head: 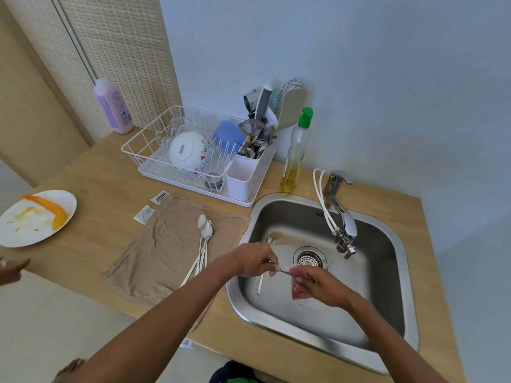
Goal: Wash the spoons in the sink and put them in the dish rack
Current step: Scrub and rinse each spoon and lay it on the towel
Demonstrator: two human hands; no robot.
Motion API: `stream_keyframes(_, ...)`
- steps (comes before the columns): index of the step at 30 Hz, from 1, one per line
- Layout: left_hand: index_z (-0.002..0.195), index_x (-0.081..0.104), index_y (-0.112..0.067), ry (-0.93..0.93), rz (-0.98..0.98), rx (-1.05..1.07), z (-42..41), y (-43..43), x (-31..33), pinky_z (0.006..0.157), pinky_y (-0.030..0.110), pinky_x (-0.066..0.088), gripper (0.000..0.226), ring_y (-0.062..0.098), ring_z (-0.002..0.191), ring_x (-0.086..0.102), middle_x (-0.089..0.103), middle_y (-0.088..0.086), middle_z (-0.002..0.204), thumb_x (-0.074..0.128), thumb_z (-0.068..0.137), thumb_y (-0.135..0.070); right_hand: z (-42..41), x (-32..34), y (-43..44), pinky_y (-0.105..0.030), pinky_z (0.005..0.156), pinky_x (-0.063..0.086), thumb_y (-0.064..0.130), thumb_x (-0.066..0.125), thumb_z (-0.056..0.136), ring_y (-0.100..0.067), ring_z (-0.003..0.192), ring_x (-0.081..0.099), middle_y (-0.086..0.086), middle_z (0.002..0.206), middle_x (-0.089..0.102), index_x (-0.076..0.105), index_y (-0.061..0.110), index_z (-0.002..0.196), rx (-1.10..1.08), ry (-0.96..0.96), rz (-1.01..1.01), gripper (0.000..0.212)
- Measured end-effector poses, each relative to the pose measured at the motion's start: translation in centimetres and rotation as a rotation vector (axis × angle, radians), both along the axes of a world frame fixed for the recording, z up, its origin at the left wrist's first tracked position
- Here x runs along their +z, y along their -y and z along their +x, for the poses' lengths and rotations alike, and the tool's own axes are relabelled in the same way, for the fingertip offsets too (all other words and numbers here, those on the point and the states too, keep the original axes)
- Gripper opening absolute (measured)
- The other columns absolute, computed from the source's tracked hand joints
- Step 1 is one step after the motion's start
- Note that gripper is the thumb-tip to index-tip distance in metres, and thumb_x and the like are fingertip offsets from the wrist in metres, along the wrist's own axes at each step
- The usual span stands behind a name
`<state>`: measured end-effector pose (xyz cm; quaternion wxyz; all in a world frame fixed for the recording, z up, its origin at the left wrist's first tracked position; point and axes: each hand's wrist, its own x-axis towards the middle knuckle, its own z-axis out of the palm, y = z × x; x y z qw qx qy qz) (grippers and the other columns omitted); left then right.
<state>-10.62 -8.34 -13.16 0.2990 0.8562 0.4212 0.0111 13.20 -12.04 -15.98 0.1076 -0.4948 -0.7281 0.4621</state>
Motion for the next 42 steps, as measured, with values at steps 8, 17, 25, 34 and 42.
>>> stream_keyframes(8, 0.081, 0.069, -0.015, 0.053, -0.024, 0.073, 0.7, -0.3, -0.3, 0.067, 0.022, 0.035, 0.032, 0.009, 0.072, 0.053, 0.071, 0.002, 0.088, 0.048, 0.101, -0.028, 0.0, -1.0, -0.6, -0.018, 0.072, 0.05, 0.026, 0.048, 0.103, -0.013, 0.072, 0.062, 0.008, 0.074, 0.065, 0.065, 0.026, 0.083, -0.317, -0.077, 0.01, 0.026)
stream_keyframes(17, 0.082, 0.07, -0.016, -0.012, -0.091, 0.064, -0.7, 0.3, -0.3, 0.072, 0.025, 0.042, 0.033, 0.018, 0.08, 0.062, 0.072, 0.004, 0.092, 0.049, 0.101, -0.031, -0.8, -0.5, -1.1, -0.019, 0.077, 0.053, 0.005, 0.046, 0.102, -0.006, 0.08, 0.064, 0.003, 0.088, 0.061, 0.062, 0.008, 0.119, -0.08, -0.108, -0.206, 0.023)
stream_keyframes(25, 0.087, 0.066, -0.009, 0.2, -0.375, 0.452, 2.5, 3.9, 0.6, 0.061, 0.02, 0.04, 0.037, 0.005, 0.059, 0.047, 0.053, -0.003, 0.067, 0.037, 0.106, -0.022, -1.7, -0.9, -0.5, -0.022, 0.047, 0.045, 0.024, 0.043, 0.105, -0.023, 0.062, 0.06, -0.012, 0.075, 0.069, 0.069, 0.008, 0.097, -0.659, -0.355, -0.103, 0.031)
stream_keyframes(34, 0.087, 0.063, -0.015, 0.314, -0.615, 0.639, 6.7, 9.8, -0.8, 0.052, 0.022, 0.038, 0.039, 0.014, 0.059, 0.047, 0.054, 0.002, 0.068, 0.033, 0.106, -0.032, -2.1, -1.9, -1.5, -0.026, 0.052, 0.046, 0.021, 0.042, 0.105, -0.024, 0.063, 0.064, -0.012, 0.074, 0.065, 0.058, 0.009, 0.107, -1.1, -0.557, -0.232, 0.02)
stream_keyframes(42, 0.071, 0.048, -0.021, 0.344, -0.581, 0.663, 7.9, 11.9, -1.7, 0.048, 0.019, 0.03, 0.04, 0.005, 0.05, 0.037, 0.041, -0.008, 0.059, 0.033, 0.106, -0.035, -2.3, -1.0, -1.2, -0.031, 0.05, 0.046, 0.015, 0.041, 0.105, -0.016, 0.054, 0.052, -0.007, 0.067, 0.056, 0.059, 0.008, 0.108, -1.01, -0.749, -0.567, 0.02)
